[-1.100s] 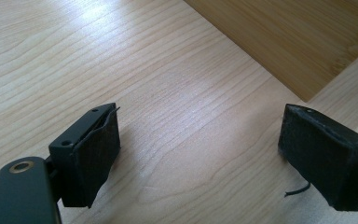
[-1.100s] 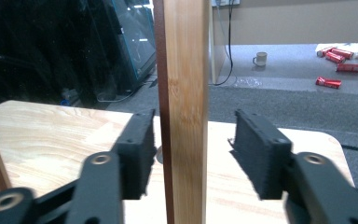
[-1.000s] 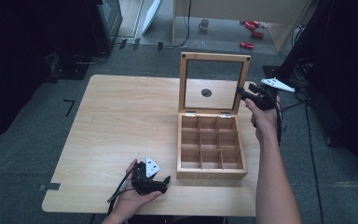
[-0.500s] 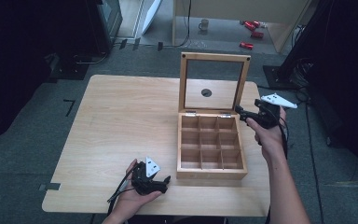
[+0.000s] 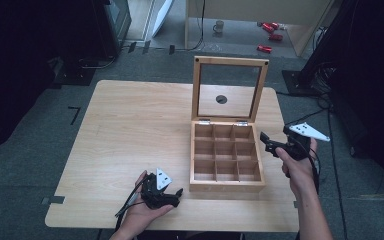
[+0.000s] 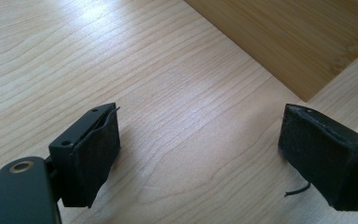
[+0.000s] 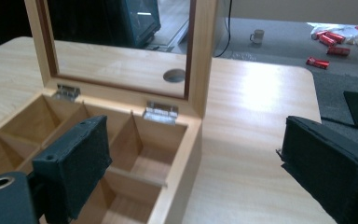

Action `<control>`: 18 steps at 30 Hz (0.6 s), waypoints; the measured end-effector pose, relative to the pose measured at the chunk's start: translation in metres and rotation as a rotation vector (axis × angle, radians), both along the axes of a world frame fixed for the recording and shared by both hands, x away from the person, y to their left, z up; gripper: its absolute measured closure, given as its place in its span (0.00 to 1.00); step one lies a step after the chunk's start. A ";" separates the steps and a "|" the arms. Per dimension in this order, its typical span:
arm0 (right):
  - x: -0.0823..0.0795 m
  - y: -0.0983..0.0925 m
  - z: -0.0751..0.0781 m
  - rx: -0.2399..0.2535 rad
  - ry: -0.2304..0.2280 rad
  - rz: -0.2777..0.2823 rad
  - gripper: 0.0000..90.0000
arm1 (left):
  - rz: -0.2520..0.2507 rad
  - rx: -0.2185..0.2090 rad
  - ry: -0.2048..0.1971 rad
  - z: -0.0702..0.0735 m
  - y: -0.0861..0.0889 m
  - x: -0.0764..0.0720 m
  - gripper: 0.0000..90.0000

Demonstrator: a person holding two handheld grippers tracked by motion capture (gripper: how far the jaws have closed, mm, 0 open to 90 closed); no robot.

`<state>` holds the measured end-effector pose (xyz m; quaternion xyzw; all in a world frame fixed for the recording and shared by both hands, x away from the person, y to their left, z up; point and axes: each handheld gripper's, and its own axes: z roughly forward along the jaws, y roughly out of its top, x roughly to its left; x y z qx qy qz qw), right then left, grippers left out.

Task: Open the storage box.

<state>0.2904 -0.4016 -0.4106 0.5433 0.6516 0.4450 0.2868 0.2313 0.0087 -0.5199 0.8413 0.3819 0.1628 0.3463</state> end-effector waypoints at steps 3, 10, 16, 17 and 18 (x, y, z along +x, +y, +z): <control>-0.010 -0.004 -0.007 -0.001 0.012 -0.004 0.09 | -0.001 0.001 0.001 0.000 0.000 0.000 0.14; -0.031 -0.012 -0.025 -0.001 0.036 -0.014 0.09 | -0.002 0.002 0.001 0.000 0.000 0.000 0.14; -0.046 -0.019 -0.046 -0.001 0.078 -0.040 0.09 | -0.002 0.002 0.001 0.000 0.000 0.000 0.14; -0.049 -0.020 -0.051 0.009 0.092 -0.047 0.09 | -0.001 0.002 0.001 0.000 0.000 0.000 0.14; -0.054 -0.023 -0.056 0.008 0.103 -0.054 0.09 | -0.001 0.002 0.001 0.000 0.000 0.000 0.15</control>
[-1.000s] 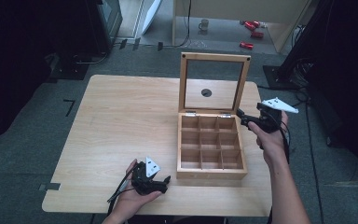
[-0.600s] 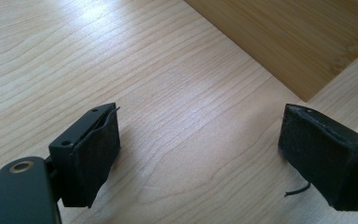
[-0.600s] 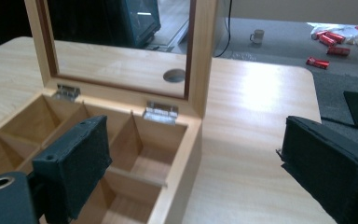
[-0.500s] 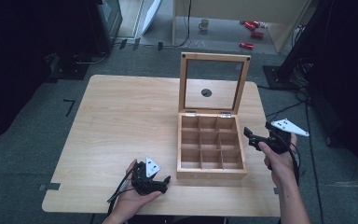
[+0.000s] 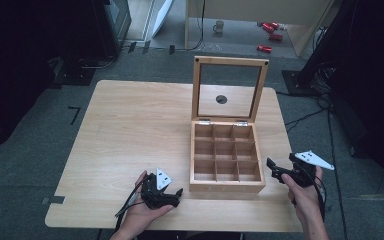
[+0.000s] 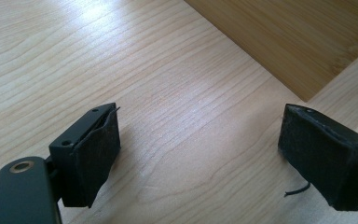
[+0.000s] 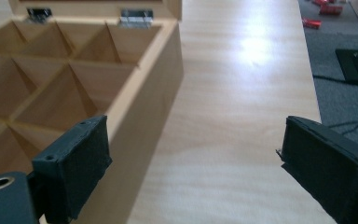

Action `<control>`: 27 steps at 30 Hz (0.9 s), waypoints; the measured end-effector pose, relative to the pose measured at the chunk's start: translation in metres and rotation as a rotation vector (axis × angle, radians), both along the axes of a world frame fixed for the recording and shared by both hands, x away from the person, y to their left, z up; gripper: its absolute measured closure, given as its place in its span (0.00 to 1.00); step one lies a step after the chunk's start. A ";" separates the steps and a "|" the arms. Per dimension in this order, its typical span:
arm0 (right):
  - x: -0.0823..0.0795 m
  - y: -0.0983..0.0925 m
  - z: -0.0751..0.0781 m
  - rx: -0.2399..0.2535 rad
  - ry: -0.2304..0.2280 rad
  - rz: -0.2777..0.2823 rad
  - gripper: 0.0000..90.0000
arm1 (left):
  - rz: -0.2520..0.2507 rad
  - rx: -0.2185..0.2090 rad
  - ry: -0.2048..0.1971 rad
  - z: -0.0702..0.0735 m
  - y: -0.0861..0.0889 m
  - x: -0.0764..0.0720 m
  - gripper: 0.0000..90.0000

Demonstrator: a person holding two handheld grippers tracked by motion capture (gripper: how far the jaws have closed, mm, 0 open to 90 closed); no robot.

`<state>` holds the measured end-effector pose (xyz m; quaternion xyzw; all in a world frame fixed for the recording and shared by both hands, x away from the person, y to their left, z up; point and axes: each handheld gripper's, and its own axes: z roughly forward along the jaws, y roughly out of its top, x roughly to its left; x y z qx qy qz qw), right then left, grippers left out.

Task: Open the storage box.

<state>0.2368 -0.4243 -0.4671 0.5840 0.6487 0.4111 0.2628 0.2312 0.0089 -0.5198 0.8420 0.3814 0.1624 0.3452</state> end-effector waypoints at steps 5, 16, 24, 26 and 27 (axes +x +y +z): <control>-0.010 -0.004 -0.013 0.004 0.029 -0.018 0.09 | 0.000 0.000 0.000 0.000 0.000 0.000 0.15; -0.034 -0.012 -0.046 -0.028 0.151 -0.084 0.09 | 0.001 0.000 0.000 0.000 0.000 0.000 0.15; -0.049 -0.008 -0.056 -0.112 0.205 -0.104 0.09 | 0.001 0.000 0.000 0.000 0.000 0.000 0.15; -0.051 -0.005 -0.058 -0.140 0.195 -0.105 0.09 | 0.001 0.000 0.000 0.000 0.000 0.000 0.15; -0.052 -0.005 -0.059 -0.138 0.188 -0.102 0.09 | 0.001 0.000 0.000 0.000 0.000 0.000 0.15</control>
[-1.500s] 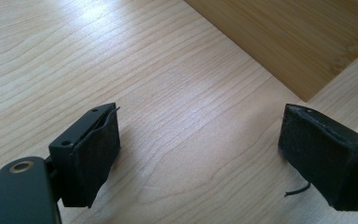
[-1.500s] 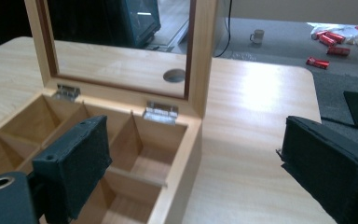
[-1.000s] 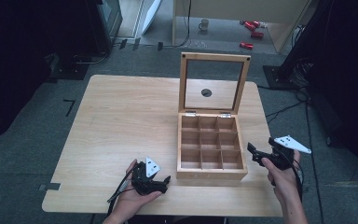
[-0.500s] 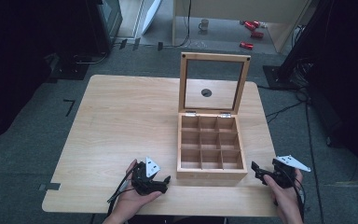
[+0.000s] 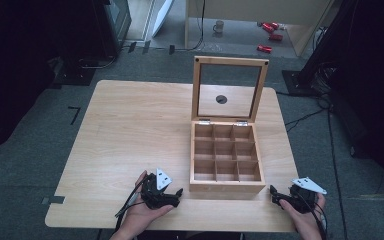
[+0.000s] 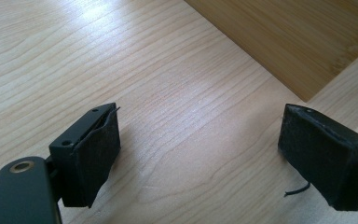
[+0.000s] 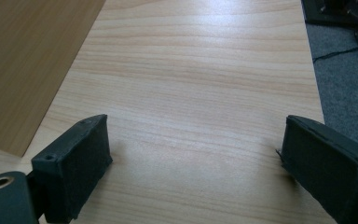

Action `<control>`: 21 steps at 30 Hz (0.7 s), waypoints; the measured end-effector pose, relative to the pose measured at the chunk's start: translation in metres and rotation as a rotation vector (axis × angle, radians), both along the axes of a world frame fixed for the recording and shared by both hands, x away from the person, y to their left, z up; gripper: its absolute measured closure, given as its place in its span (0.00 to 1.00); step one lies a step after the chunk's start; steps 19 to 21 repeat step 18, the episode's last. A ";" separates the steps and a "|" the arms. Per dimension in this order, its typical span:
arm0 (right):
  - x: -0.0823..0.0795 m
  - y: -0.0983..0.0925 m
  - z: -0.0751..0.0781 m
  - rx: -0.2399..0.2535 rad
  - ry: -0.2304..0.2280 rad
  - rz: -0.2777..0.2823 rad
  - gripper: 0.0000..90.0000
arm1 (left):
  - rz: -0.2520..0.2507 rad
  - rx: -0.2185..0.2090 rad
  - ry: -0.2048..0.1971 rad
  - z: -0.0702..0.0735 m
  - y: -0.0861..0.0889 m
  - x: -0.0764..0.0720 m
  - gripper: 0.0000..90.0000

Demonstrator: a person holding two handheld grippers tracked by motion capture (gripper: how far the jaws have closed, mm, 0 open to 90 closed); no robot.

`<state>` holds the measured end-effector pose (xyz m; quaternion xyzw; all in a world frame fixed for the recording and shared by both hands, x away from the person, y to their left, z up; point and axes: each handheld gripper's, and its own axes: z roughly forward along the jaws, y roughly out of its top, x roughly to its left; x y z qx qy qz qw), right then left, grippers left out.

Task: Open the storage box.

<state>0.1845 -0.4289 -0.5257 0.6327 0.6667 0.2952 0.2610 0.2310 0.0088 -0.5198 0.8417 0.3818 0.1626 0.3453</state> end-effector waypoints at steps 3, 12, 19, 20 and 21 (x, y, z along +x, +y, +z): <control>0.000 0.000 0.000 0.001 0.000 -0.002 0.09 | 0.000 0.000 0.000 0.000 0.000 0.000 0.15; 0.000 0.000 0.000 0.005 0.002 0.005 0.09 | 0.000 0.000 0.000 0.000 0.000 0.000 0.15; 0.000 0.000 0.000 0.003 0.001 0.006 0.09 | -0.001 0.000 0.000 0.000 0.000 0.000 0.15; 0.000 0.000 0.000 0.003 0.001 0.006 0.09 | -0.001 0.000 0.000 0.000 0.000 0.000 0.15; 0.000 0.000 0.000 0.003 0.001 0.006 0.09 | -0.001 0.000 0.000 0.000 0.000 0.000 0.15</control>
